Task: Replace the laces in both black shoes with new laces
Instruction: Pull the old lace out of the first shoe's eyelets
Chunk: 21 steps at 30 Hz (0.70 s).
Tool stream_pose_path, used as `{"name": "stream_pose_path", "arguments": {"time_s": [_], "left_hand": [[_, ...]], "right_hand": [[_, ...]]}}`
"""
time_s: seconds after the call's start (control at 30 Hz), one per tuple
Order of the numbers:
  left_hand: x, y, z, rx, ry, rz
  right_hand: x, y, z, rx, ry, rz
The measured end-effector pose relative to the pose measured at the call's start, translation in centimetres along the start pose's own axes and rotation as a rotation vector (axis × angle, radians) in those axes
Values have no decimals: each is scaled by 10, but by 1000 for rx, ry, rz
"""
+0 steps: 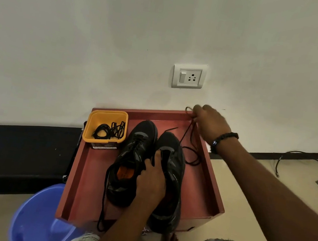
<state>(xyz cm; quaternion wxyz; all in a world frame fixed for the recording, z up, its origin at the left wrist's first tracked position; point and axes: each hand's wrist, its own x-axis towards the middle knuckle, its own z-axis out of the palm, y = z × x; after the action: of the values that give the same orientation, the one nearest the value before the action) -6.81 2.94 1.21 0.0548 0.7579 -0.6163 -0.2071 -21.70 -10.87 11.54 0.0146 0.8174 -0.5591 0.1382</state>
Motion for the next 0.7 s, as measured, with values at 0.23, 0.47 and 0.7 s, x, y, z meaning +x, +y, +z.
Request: {"name": "stream_pose_path", "arguments": {"time_s": [0.23,0.47,0.7], "left_hand": [[17,3,-22,-335,-93,34],[50,33,-76,-466,-12,347],[79,35,-100,-317,12,377]], "right_hand": [[-29,-1,14,611,75,249],[-24,-27,-10,1248,-117,250],[-48,-10,21,770,-124,313]]}}
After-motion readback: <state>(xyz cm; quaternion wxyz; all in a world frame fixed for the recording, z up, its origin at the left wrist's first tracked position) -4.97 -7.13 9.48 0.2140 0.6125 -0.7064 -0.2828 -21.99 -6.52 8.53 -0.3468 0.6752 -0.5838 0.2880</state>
